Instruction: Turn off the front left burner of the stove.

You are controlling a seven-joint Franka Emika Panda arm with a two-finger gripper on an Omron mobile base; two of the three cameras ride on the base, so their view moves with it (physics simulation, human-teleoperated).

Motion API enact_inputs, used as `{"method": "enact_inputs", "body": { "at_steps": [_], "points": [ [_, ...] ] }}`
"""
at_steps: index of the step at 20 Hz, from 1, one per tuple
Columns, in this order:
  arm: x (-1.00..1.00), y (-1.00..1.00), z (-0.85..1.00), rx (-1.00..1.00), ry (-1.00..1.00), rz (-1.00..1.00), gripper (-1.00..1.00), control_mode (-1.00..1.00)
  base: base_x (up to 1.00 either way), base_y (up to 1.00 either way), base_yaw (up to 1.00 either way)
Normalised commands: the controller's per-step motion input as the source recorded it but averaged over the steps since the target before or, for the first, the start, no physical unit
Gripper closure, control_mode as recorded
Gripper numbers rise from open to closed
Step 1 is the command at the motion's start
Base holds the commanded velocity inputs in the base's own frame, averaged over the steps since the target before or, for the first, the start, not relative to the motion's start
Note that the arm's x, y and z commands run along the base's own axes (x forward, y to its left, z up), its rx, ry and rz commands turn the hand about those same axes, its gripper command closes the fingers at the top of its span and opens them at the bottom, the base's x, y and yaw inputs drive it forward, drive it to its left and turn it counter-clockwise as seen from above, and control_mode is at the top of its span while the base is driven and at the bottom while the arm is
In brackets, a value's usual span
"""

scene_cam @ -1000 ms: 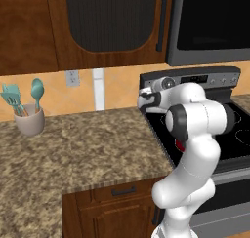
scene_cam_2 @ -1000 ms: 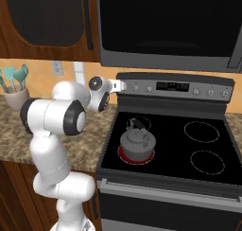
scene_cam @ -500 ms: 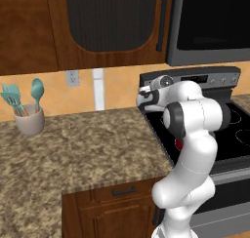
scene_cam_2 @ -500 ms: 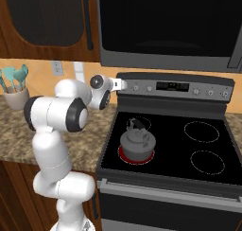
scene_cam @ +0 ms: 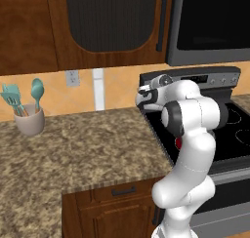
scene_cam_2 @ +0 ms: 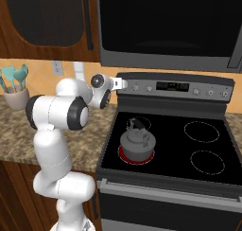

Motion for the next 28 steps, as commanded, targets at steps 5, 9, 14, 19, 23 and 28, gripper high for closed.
{"method": "enact_inputs", "body": {
  "at_steps": [5,9,14,19,23,28],
  "points": [
    [0.04,0.00,0.00,0.00,0.00,0.00,-1.00,-1.00,0.00,0.00,0.00],
    [0.25,0.00,-0.05,0.00,0.00,0.00,-1.00,-1.00,0.00,0.00,0.00],
    [0.19,0.00,-0.06,0.00,0.00,0.00,-1.00,-1.00,0.00,0.00,0.00],
    [0.06,-0.13,-0.12,-0.02,0.00,0.00,-1.00,-1.00,0.00,0.00,0.00],
    [0.00,-0.23,-0.12,-0.11,0.00,0.00,-1.00,-1.00,0.00,0.00,0.00],
    [0.05,-0.03,-0.01,-0.01,0.00,0.00,-1.00,-1.00,0.00,0.00,0.00]
  ]
}}
